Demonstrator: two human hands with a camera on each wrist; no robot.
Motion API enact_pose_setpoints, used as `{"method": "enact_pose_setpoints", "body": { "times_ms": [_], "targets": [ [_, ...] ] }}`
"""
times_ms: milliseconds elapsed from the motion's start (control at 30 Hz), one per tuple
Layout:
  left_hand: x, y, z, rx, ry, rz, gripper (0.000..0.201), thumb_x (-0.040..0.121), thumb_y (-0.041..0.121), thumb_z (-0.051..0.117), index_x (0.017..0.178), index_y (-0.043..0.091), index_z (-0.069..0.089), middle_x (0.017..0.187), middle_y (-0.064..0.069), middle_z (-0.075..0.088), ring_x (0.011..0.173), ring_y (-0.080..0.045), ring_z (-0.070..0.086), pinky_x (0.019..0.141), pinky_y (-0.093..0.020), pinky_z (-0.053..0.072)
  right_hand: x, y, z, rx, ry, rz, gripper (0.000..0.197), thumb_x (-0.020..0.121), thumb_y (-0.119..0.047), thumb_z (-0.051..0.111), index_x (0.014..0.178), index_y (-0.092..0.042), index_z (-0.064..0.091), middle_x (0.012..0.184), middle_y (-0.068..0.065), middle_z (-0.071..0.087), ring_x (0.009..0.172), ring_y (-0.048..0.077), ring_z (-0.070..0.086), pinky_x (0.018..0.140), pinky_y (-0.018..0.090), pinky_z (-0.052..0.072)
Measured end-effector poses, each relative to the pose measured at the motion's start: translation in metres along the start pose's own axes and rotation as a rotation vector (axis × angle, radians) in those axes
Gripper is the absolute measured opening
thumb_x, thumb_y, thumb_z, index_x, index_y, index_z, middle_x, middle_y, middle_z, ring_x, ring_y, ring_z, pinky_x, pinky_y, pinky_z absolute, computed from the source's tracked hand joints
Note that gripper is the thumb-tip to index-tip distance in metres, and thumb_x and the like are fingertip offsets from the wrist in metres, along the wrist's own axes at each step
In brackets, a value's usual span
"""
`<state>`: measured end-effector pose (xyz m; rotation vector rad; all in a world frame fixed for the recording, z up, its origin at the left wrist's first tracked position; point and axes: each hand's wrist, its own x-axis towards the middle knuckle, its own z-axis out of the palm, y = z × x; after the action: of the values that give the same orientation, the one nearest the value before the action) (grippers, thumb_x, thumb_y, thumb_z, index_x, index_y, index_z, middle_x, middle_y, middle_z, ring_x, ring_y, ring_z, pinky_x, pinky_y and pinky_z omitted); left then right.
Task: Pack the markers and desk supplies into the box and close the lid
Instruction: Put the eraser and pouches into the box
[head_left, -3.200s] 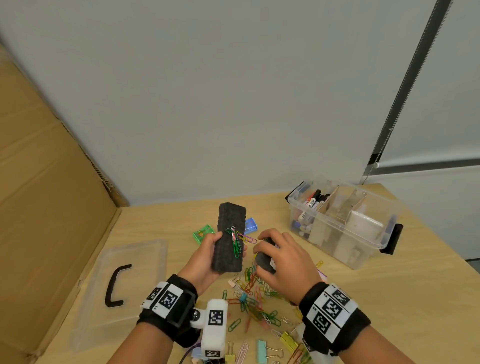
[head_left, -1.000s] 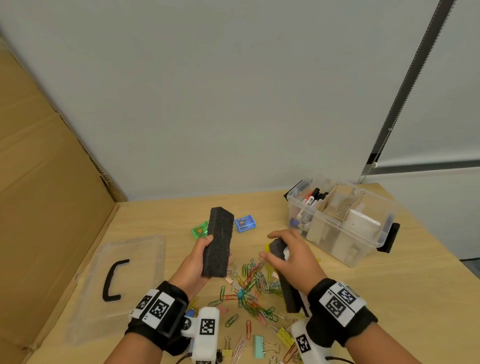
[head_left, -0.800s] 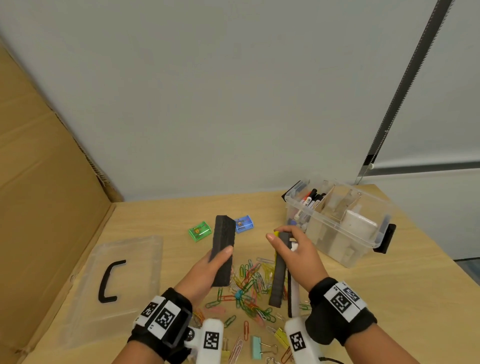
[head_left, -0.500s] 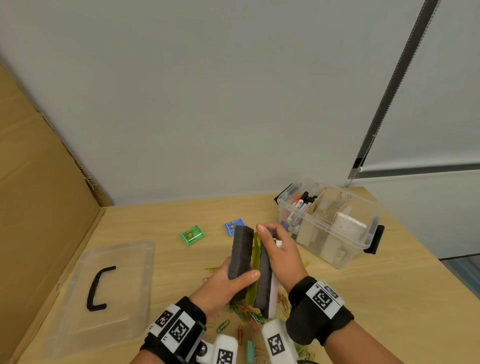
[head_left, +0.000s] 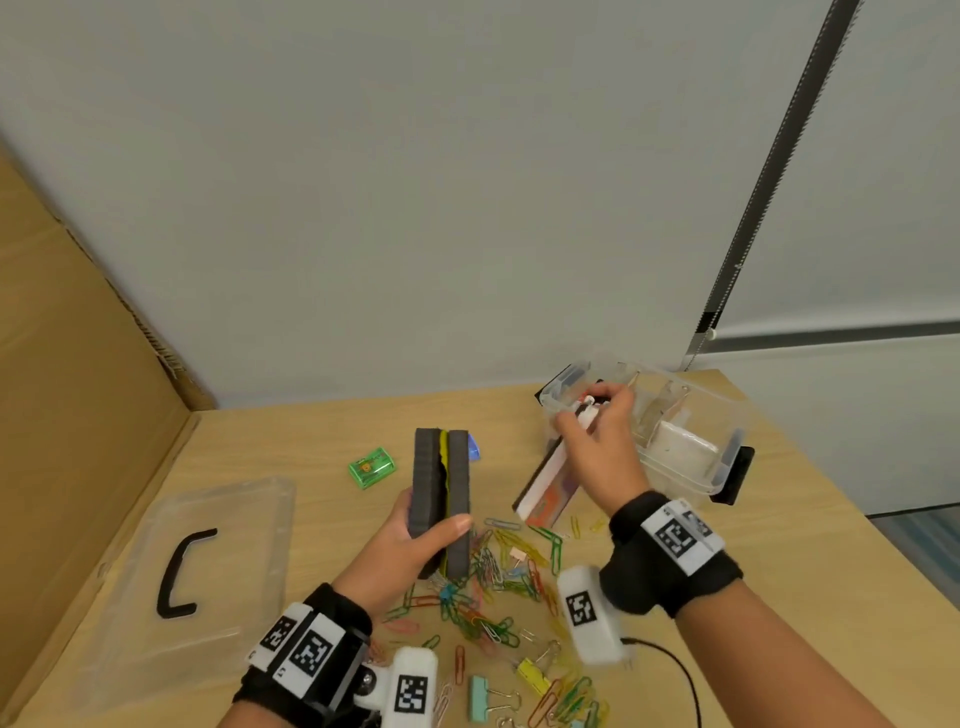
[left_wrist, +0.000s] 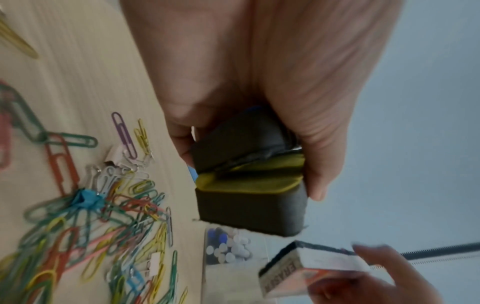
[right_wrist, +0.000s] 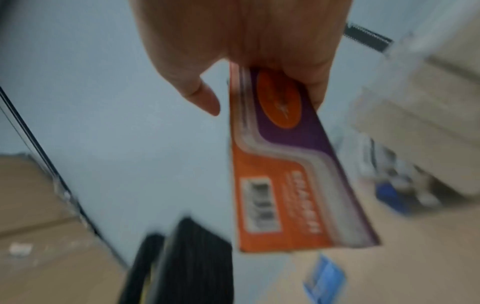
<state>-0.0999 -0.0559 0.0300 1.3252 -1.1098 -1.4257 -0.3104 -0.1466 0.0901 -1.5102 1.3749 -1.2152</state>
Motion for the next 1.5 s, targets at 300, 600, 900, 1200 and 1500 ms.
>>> {"method": "enact_pose_setpoints", "body": {
  "times_ms": [300,600,900,1200,1500],
  "targets": [
    [0.016,0.007,0.023,-0.068,0.131,-0.003,0.046,0.076,0.033,0.067,0.119,0.027,0.049,0.119,-0.009,0.066,0.108,-0.023,0.065,0.100,-0.046,0.047,0.079,-0.031,-0.085,-0.549,0.005,-0.137,0.035,0.093,-0.007,0.052,0.123,-0.012,0.035,0.123,0.009,0.030,0.110,0.031,0.048,0.098,0.044,0.047],
    [0.032,0.013,0.062,-0.073,0.165,-0.016,0.031,0.090,0.019,0.059,0.119,0.023,0.049,0.115,-0.007,0.067,0.105,-0.021,0.066,0.084,-0.030,0.055,0.111,-0.003,-0.096,-0.766,-0.196,-0.006,0.038,0.091,-0.005,0.051,0.124,-0.008,0.032,0.124,0.017,0.032,0.102,0.039,0.055,0.088,0.049,0.052],
    [0.035,0.011,0.076,-0.058,0.181,-0.038,0.032,0.090,0.022,0.058,0.120,0.025,0.048,0.113,-0.004,0.067,0.102,-0.018,0.066,0.082,-0.027,0.052,0.149,0.017,-0.082,-1.051,-0.443,0.236,0.026,0.089,-0.020,0.060,0.107,-0.002,0.063,0.101,0.012,0.066,0.090,0.025,0.062,0.075,0.030,0.049],
    [0.031,0.002,0.065,-0.057,0.183,-0.073,0.046,0.086,0.027,0.062,0.128,0.026,0.045,0.119,-0.004,0.066,0.104,-0.018,0.066,0.086,-0.034,0.054,0.181,0.057,-0.065,-1.354,-0.653,0.224,0.042,0.079,-0.023,0.070,0.115,-0.005,0.060,0.114,0.013,0.063,0.103,0.030,0.061,0.093,0.037,0.049],
    [0.031,-0.001,0.067,-0.220,0.132,-0.131,0.069,0.072,0.044,0.075,0.132,0.035,0.043,0.129,0.001,0.058,0.115,-0.024,0.060,0.091,-0.046,0.054,0.116,0.024,-0.090,-0.670,-0.368,0.075,0.024,0.094,-0.016,0.048,0.111,-0.013,0.065,0.107,0.003,0.066,0.097,0.019,0.061,0.079,0.026,0.047]
  ]
}}
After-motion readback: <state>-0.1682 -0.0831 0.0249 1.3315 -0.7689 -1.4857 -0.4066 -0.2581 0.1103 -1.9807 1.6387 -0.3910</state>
